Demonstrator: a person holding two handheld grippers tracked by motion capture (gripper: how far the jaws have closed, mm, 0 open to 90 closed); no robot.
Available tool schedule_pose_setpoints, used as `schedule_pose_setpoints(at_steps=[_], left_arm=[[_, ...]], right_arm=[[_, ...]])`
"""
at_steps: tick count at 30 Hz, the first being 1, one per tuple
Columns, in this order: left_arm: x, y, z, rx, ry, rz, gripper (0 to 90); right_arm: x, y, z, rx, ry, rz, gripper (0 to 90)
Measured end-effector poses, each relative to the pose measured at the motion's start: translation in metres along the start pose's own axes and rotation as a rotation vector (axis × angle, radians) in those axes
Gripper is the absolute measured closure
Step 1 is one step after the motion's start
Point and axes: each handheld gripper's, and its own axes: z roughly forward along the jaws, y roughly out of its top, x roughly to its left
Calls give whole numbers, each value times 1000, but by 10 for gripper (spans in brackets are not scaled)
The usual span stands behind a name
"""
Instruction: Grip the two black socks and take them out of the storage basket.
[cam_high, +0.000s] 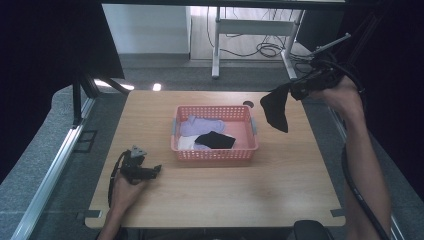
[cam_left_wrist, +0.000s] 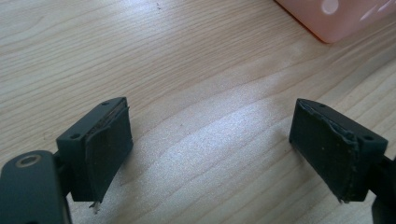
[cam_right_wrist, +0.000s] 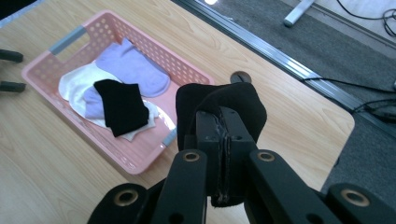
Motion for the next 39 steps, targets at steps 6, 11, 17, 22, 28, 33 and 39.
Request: schedule_pose_setpoints(at_steps=[6,11,17,22,28,33,39], left_arm=[[0,0,0,-2,1,0,129],[0,0,0,-2,0,0,129],[0,0,0,-5,1,0,129],[0,0,0,-6,2,-2,129],[0,0,0,-4,1,0,129],[0,0,0,-4,0,-1,129],[0,0,0,-1,0,2,129]], right_arm=[[-7,-16,3,12,-11,12,885],[-12,-31,13,35,-12,24,885],[-15,-51,29,55,-5,37,884],[-17,-68,47,76,14,45,883],[-17,-88,69,100,36,65,878],[-16,-102,87,126,37,63,880],[-13,-118,106,142,48,70,882]])
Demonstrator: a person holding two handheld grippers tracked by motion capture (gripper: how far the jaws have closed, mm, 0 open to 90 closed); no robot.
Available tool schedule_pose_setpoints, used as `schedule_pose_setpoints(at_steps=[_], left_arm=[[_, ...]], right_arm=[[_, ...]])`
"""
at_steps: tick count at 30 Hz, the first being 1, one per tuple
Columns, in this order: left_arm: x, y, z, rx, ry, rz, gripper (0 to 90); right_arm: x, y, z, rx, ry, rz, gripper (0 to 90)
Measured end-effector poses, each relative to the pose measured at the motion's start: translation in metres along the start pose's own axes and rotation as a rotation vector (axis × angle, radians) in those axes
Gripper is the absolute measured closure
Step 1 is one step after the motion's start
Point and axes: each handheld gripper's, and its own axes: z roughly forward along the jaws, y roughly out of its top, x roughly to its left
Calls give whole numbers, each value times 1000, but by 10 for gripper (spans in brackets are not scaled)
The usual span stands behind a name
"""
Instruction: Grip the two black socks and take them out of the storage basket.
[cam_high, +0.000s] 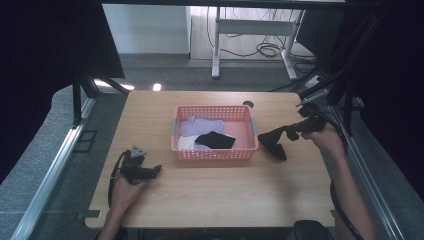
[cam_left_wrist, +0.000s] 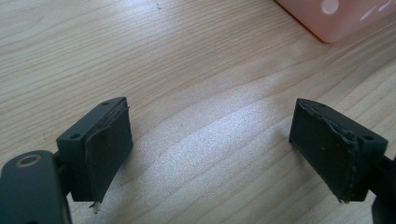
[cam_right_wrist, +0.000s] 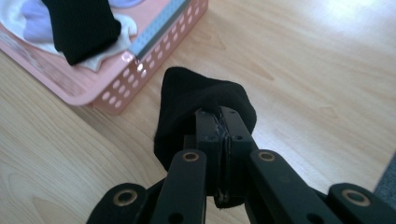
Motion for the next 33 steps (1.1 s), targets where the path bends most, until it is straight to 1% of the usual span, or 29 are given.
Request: schedule_pose_setpoints(at_steps=[7,11,14,17,18,23,24,27,29,30,31,32,33], left_arm=[[0,0,0,4,0,1,129],[0,0,0,2,1,1,129],[0,0,0,2,0,1,129],[0,0,0,2,0,1,129],[0,0,0,2,0,1,129],[0,0,0,2,0,1,129],[0,0,0,2,1,1,129],[0,0,0,1,1,1,129],[0,0,0,1,1,1,129],[0,0,0,1,1,1,129],[0,0,0,1,1,1,129],[0,0,0,1,1,1,129],[0,0,0,2,1,1,129]], right_arm=[[3,-14,24,36,-1,-2,882],[6,-22,38,55,6,-2,881],[8,-29,48,70,-1,-5,879],[9,-37,58,76,15,-1,876],[10,-39,61,82,18,4,873],[15,-48,76,140,23,-15,838],[16,-50,78,148,22,-16,812],[17,-50,76,161,23,-16,746],[18,-47,71,164,21,-19,668],[18,-47,71,164,21,-19,668],[21,-43,65,167,15,-26,607],[21,-43,65,167,15,-26,607],[23,-39,58,164,8,-30,571]])
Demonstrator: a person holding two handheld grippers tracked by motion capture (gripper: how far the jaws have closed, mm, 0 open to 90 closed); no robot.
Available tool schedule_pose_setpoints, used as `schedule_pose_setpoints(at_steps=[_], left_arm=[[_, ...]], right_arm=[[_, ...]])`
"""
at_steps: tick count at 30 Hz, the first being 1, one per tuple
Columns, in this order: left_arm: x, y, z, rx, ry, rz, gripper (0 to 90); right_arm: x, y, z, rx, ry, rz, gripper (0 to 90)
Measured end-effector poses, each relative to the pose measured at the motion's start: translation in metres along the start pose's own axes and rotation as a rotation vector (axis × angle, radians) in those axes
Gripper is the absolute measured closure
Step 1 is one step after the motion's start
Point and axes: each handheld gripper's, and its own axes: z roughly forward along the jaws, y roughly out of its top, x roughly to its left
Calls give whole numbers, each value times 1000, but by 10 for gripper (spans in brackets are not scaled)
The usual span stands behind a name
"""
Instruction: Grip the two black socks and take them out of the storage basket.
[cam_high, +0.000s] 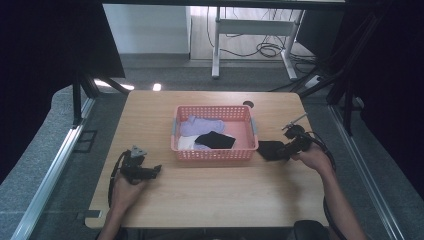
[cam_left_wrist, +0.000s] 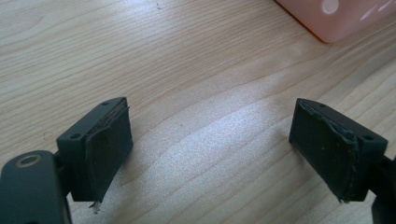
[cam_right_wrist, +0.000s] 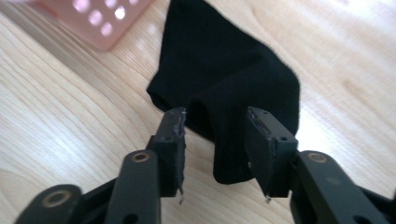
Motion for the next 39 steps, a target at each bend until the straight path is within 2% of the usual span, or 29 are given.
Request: schedule_pose_setpoints(at_steps=[7,11,18,25,29,33,39], left_arm=[[0,0,0,2,0,0,129],[0,0,0,-2,0,0,129],[0,0,0,-5,0,-3,129],[0,0,0,-5,-1,-3,129],[0,0,0,-5,-2,-4,129],[0,0,0,-2,-3,-1,129],[1,0,0,-4,-3,-2,129]], right_arm=[[6,14,-19,-28,-11,-24,484],[14,34,-32,-69,-24,-47,450],[34,69,-42,-123,-4,-113,439],[57,102,-24,-133,32,-177,440],[66,114,-11,-124,40,-194,440],[77,129,9,-113,51,-240,435],[91,147,37,-105,78,-257,413]])
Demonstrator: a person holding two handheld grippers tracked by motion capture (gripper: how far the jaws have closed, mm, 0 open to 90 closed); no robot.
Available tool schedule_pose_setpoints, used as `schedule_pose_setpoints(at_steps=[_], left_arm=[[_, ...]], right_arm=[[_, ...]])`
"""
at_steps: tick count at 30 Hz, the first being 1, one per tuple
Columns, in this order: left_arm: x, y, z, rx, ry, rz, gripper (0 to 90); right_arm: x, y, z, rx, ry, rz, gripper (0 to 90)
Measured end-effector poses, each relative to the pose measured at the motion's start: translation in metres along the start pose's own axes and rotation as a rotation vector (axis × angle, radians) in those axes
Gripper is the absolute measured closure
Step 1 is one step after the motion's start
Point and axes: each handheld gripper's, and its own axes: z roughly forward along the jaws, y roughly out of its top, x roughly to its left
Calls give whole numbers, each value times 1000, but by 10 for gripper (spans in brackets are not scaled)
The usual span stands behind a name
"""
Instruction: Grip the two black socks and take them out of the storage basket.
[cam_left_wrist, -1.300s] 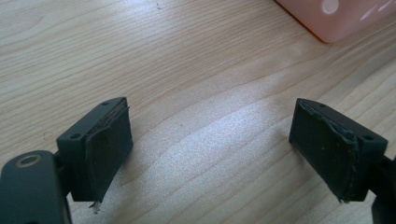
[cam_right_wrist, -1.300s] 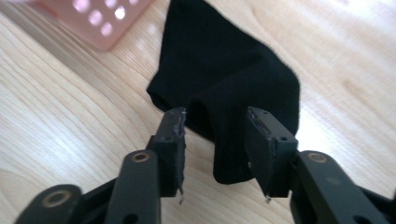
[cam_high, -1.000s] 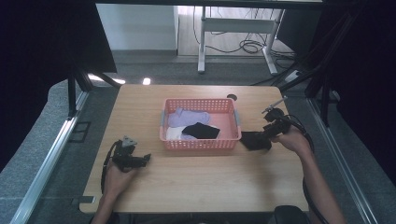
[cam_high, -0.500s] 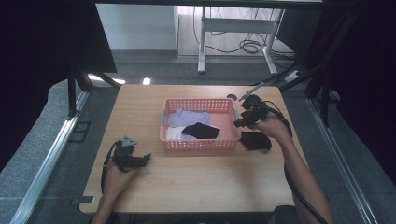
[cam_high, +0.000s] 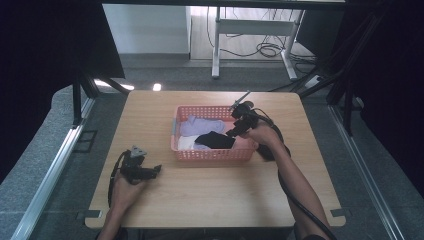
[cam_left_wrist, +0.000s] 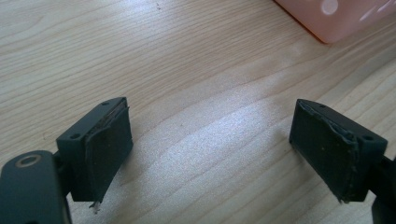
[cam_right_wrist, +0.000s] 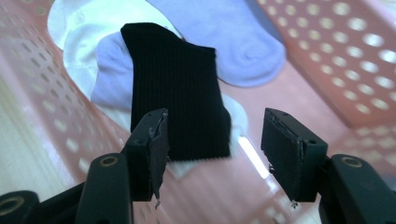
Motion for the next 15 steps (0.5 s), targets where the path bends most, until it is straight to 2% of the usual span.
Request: schedule_pose_setpoints(at_steps=[9,15], left_arm=[[0,0,0,-3,-3,-3,129],[0,0,0,-3,-4,-4,129]], right_arm=[[5,13,44,61,23,-18,379],[5,14,66,121,13,-10,343]])
